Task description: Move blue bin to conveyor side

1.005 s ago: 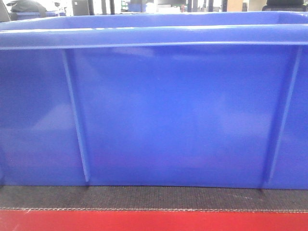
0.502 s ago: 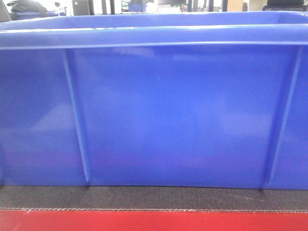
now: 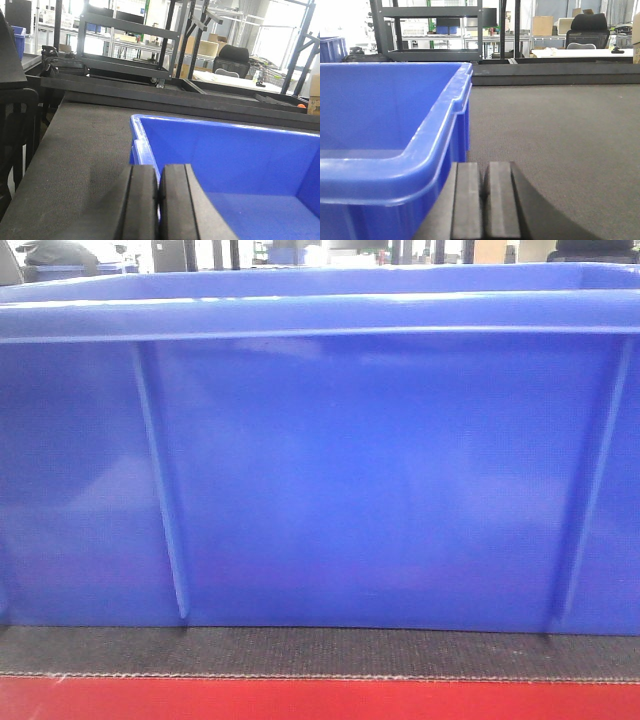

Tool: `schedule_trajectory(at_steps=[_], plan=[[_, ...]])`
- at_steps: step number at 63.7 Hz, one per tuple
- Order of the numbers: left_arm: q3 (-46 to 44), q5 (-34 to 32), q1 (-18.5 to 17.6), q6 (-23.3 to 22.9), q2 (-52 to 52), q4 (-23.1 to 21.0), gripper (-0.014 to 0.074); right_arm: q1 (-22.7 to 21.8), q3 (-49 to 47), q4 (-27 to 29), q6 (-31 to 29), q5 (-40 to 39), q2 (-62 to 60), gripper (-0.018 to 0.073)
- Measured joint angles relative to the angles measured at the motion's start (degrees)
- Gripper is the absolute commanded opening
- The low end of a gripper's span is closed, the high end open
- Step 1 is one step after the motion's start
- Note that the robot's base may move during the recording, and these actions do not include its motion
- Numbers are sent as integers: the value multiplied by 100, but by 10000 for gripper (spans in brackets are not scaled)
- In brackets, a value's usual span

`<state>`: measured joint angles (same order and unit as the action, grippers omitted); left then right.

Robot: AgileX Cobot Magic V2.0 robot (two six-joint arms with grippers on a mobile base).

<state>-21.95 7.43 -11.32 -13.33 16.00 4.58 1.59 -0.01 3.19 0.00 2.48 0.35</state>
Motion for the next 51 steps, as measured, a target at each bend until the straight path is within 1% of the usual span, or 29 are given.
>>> schedule_trajectory(at_steps=[51], plan=[[0,0,0,0,0,0,-8,0,0,0,0,0,0,-79]])
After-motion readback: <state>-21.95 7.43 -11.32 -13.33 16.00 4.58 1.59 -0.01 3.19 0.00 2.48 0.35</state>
